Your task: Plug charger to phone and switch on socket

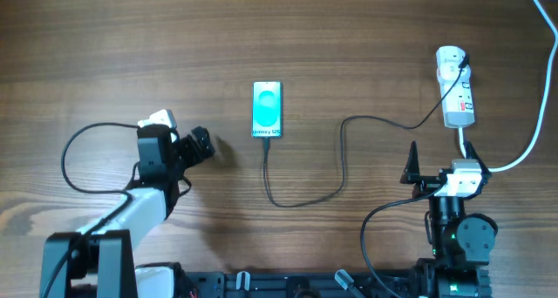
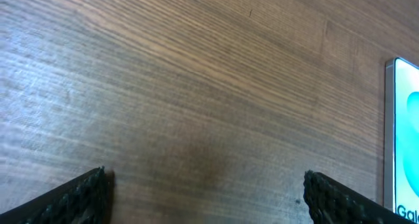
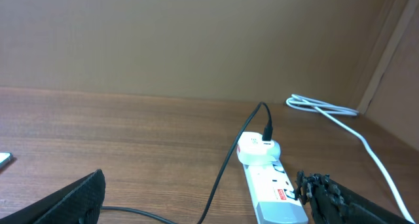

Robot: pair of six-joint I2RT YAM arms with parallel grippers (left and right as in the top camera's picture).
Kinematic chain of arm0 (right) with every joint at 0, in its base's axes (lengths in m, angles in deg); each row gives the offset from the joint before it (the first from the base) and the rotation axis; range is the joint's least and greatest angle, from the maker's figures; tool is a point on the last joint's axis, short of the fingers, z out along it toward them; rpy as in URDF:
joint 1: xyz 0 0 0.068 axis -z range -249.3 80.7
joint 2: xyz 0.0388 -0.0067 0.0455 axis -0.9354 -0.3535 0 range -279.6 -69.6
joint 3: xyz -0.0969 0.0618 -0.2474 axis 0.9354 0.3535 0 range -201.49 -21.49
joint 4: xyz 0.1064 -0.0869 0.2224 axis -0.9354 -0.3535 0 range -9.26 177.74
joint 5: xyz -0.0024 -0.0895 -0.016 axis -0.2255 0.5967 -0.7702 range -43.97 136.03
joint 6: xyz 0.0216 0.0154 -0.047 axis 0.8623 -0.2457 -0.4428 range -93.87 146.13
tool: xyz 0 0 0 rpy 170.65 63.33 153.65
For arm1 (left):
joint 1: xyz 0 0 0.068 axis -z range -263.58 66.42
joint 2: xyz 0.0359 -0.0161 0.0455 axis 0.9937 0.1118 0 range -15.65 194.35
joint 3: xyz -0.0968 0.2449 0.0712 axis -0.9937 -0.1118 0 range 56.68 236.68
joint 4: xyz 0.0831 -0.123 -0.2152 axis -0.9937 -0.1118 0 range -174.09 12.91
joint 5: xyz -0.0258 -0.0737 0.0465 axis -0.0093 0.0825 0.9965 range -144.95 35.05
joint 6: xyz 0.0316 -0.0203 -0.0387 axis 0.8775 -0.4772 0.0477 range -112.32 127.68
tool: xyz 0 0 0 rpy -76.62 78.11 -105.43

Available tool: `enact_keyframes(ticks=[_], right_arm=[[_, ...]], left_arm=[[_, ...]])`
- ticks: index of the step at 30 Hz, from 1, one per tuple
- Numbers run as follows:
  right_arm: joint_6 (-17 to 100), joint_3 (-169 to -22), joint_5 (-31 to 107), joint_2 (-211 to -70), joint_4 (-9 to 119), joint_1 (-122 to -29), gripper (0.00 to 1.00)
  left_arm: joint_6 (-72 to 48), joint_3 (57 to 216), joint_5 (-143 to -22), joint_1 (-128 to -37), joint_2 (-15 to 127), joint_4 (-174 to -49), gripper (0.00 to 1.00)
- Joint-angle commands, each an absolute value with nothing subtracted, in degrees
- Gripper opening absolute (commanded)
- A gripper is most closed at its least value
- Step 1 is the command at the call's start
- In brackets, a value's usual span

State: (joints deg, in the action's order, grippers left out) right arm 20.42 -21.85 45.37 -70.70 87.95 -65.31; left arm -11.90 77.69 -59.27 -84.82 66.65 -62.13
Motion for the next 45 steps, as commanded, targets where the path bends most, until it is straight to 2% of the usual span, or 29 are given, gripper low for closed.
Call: enact_keyframes(ticks=[1,9,13,31,45], right_arm=[[20.13,-21.77,44.67,-69.87,88.06,-65.59,1.00],[20.13,-21.77,44.67,-69.87,88.06,-65.59,1.00],[20.13,-21.77,44.67,-69.87,88.06,-65.59,1.00],[20.16,-21.77,44.67,-69.87,88.06,-65.59,1.00],[20.16,-21.77,44.67,-69.87,88.06,-65.59,1.00]], left_arm=[[-12.05,71.64,-58.63,-84.95,66.70,-62.83,1.00],[-12.05,61.45,-57.80,-84.95,59.59,-52.73,1.00],[-12.07,57.47,-56.75,-84.93,54.48,-51.73,1.00],[-12.05,56.95,-53.54,-84.93,27.18,-80.84,1.00],[-5.45,56.99,-55.57,-84.93,3.81,-81.67,1.00]])
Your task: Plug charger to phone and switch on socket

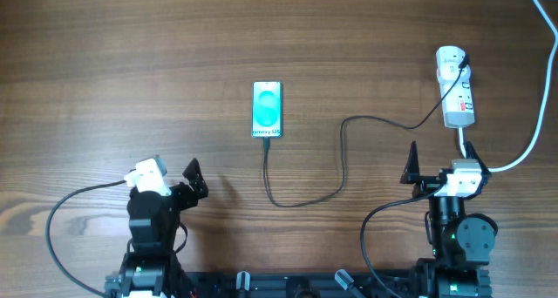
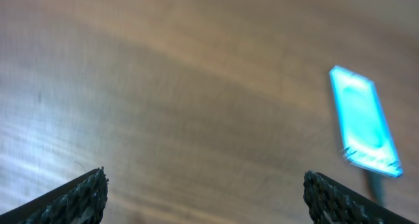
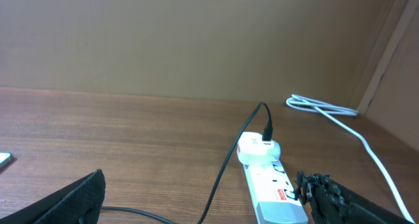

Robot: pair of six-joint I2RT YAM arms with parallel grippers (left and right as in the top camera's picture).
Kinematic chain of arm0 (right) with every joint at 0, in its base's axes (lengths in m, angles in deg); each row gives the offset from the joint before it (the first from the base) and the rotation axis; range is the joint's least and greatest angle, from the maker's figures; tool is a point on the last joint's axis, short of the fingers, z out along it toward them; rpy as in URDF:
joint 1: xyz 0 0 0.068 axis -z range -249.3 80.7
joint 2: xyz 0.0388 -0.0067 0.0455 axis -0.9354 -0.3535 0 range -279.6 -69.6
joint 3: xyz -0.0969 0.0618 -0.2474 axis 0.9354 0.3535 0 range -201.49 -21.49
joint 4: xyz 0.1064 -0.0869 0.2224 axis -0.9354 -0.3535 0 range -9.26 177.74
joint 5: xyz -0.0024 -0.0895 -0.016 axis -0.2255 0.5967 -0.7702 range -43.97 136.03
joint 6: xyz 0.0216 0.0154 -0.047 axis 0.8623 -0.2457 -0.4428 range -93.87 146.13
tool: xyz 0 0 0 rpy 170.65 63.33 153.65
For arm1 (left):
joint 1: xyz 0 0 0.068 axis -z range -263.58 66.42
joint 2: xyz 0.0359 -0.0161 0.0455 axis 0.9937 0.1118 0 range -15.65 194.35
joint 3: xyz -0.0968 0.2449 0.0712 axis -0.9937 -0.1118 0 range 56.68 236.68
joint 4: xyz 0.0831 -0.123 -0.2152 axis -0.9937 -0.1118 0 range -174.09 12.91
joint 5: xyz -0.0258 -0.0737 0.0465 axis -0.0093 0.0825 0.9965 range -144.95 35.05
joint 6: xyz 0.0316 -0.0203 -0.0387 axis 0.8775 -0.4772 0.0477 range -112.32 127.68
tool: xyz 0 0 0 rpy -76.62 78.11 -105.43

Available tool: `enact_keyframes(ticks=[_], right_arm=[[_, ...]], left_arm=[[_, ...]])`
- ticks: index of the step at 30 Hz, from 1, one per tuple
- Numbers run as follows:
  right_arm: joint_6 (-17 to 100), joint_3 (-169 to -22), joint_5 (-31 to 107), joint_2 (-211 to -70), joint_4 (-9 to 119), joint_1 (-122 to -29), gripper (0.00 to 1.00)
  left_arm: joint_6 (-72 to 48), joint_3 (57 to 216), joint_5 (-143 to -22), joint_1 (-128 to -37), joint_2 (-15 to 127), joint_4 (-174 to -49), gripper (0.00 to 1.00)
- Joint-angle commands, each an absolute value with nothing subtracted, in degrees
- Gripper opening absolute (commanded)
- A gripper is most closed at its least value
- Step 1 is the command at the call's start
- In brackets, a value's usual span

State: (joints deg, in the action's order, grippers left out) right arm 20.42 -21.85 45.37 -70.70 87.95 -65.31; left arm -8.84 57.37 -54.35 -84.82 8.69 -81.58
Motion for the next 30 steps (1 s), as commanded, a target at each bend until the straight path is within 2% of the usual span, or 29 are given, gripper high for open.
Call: enact_keyframes(ticks=[1,16,30], right_arm=[[20.13,-21.77,44.67,-69.87,88.06,-65.59,1.00],[20.16,-21.77,44.67,-69.87,88.06,-65.59,1.00],[20.13,-21.77,44.67,-69.87,88.06,-65.59,0.99]], left_arm=[[-4.51,56.99,-56.16,-84.93,2.70,-81.69,1.00],[6.00,57.02,-55.35,-84.93,-15.60,-81.63,1.00],[5.96,56.99,-54.44,-84.97,-15.49,-81.39,1.00]])
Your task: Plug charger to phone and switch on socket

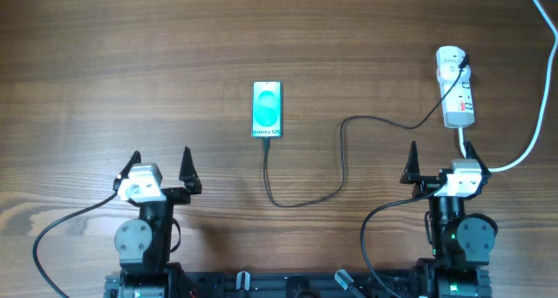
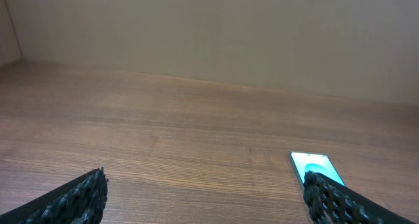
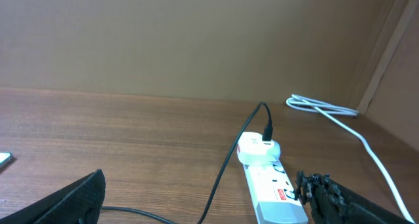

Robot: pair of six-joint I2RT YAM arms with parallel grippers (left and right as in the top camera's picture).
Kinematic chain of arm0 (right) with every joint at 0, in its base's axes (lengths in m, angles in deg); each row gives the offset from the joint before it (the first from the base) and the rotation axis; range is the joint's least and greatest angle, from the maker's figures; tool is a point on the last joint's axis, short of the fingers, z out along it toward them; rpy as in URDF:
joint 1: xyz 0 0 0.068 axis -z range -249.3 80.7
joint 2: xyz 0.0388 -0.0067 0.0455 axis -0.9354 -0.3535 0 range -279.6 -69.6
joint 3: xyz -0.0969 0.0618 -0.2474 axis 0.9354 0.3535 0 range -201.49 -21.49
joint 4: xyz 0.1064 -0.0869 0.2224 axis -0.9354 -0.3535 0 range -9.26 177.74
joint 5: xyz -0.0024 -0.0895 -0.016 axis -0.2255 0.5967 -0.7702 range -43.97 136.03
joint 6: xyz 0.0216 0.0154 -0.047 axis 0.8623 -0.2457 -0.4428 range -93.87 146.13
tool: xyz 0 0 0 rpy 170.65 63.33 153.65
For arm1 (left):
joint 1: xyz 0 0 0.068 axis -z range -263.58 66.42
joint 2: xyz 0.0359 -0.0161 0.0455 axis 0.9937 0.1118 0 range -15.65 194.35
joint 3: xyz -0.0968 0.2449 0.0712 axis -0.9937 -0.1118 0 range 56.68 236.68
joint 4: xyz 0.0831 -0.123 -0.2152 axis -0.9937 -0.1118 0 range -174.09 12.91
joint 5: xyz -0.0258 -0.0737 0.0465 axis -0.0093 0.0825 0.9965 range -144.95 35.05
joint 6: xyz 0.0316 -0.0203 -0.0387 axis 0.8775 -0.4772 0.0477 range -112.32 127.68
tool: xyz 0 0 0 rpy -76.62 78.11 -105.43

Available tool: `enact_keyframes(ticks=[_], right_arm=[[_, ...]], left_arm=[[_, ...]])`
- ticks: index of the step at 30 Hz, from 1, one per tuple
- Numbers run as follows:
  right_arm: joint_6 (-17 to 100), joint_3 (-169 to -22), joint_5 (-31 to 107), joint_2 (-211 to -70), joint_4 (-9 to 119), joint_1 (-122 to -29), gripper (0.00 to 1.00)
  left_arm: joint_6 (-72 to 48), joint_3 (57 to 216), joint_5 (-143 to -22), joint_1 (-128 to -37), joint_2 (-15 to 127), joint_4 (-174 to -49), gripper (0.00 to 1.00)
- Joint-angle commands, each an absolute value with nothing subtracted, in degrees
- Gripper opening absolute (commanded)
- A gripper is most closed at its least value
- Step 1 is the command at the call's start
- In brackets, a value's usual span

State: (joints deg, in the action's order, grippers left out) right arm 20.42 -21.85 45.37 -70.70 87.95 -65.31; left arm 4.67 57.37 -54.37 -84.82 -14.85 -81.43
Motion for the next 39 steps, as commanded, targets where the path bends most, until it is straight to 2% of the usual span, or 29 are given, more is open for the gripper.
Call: enact_keyframes(ticks=[1,9,39], right_arm=[[20.13,-21.77,44.67,-69.87,88.06,-65.59,1.00],[20.16,-21.77,44.67,-69.87,88.06,-65.59,1.00],[20.13,-21.77,44.67,-69.87,88.06,-65.59,1.00]], left_arm=[[5.96,56.99,-54.44,-84.97,-15.49,-81.39,1.00],[5.96,56.99,-54.46,-82.24,-15.49,-81.39,1.00],[5.96,56.99,-54.44,-82.19,-15.47,-81.39,1.00]])
